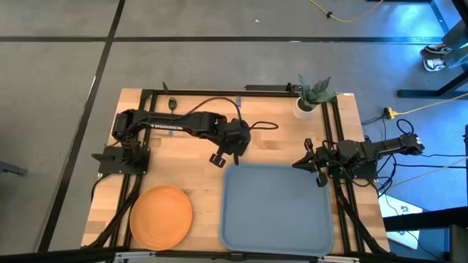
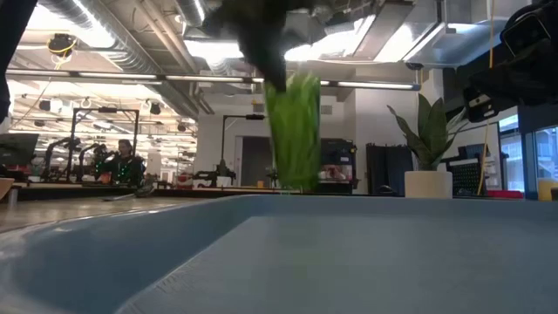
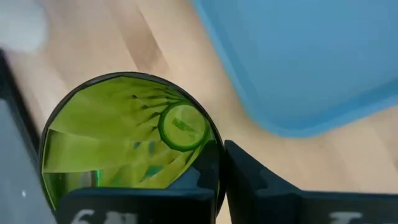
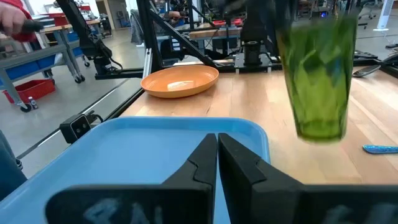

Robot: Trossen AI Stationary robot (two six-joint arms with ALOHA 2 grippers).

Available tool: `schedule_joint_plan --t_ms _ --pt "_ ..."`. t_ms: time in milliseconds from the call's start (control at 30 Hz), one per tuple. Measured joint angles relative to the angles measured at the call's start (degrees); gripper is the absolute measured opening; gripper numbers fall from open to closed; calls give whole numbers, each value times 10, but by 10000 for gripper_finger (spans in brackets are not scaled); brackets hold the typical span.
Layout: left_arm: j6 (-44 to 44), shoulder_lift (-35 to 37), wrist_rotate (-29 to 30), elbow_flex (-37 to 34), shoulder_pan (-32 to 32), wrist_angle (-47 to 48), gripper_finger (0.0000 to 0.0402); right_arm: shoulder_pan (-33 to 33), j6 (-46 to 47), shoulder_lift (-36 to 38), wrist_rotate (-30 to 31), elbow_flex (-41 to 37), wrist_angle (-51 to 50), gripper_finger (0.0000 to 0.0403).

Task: Pick and place plate/cup/fork/spoon on tray
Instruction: Put the green cup on the blue tray

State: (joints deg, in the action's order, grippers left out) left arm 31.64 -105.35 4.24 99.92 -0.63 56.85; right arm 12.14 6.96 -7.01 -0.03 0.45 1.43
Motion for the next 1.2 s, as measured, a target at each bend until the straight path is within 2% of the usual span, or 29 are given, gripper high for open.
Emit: schedule_joint_plan --t_ms 167,300,500,667,933,1200 --pt "9 0 -28 86 24 77 3 0 0 0 0 0 0 21" --pt "15 1 -22 116 56 110 2 0 0 0 0 0 0 21" --pt "16 -1 -41 118 111 141 2 0 0 0 0 0 0 21" --pt "10 -7 -42 118 143 129 2 0 0 0 0 0 0 21" --pt "-59 -65 -52 118 153 102 2 0 0 -1 0 0 1 21" --pt "-75 -120 -53 119 154 94 2 0 -3 -2 0 0 1 21"
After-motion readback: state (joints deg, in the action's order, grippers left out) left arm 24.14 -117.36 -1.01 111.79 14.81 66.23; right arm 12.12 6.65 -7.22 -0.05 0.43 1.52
